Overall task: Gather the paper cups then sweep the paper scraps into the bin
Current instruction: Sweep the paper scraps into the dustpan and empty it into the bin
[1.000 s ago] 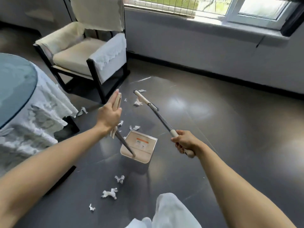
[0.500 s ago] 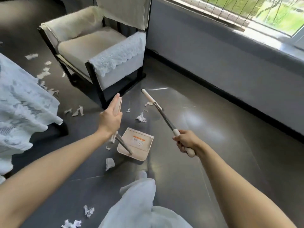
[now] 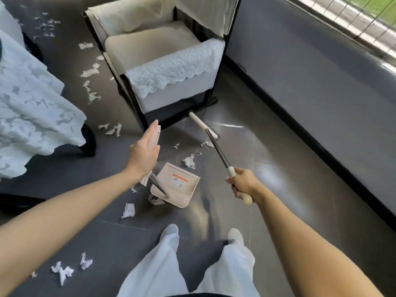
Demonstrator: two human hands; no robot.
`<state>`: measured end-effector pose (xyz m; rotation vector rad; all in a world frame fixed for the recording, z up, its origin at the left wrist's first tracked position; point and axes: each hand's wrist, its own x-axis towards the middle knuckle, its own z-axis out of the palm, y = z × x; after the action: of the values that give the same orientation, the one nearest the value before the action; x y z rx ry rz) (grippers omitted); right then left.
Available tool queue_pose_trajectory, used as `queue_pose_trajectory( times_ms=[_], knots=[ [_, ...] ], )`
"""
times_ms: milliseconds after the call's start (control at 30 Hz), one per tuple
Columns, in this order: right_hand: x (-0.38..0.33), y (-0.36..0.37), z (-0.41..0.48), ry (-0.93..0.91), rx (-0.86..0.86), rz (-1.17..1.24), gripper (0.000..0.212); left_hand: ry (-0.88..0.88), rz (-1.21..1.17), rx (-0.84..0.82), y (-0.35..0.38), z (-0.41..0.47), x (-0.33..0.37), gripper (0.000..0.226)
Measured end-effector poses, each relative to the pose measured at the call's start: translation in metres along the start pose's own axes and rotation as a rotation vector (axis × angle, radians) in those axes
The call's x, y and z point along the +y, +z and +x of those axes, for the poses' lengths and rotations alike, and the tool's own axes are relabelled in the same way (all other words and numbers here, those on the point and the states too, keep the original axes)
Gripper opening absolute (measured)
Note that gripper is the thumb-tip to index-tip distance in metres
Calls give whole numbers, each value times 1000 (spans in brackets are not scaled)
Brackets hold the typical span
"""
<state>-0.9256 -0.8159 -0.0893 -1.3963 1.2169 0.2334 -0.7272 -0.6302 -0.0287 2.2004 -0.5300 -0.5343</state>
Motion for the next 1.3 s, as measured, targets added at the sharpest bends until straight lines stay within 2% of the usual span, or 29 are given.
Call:
queue_pose_trajectory(
  times_ms=[133,233,367,500,700,833,967,1100,1300],
  knots=[
    [14,-50,47,-25,-62,-205,31,-64,106,111,33,-18,3,68],
    [24,-73,78,-4,-118,-255,24,-150,88,210,55,-44,-7,69],
    [38,-82,99,81,-201,-258,30,-234,76,290,75,-78,-14,69],
    [57,-67,81,135,-288,-244,16,-277,67,317,87,-107,-16,67],
    [63,-45,27,252,-395,-107,24,-386,-5,374,89,-163,-27,67],
    [39,-41,11,190,-436,-122,17,-429,-46,416,81,-193,-38,68],
    [15,-24,13,145,-430,-170,21,-459,-75,483,69,-214,-56,69],
    [-4,1,36,69,-395,-309,32,-483,-112,550,61,-228,-81,69],
    [6,41,62,-63,-333,-629,34,-493,-89,542,32,-250,-126,70]
  ],
)
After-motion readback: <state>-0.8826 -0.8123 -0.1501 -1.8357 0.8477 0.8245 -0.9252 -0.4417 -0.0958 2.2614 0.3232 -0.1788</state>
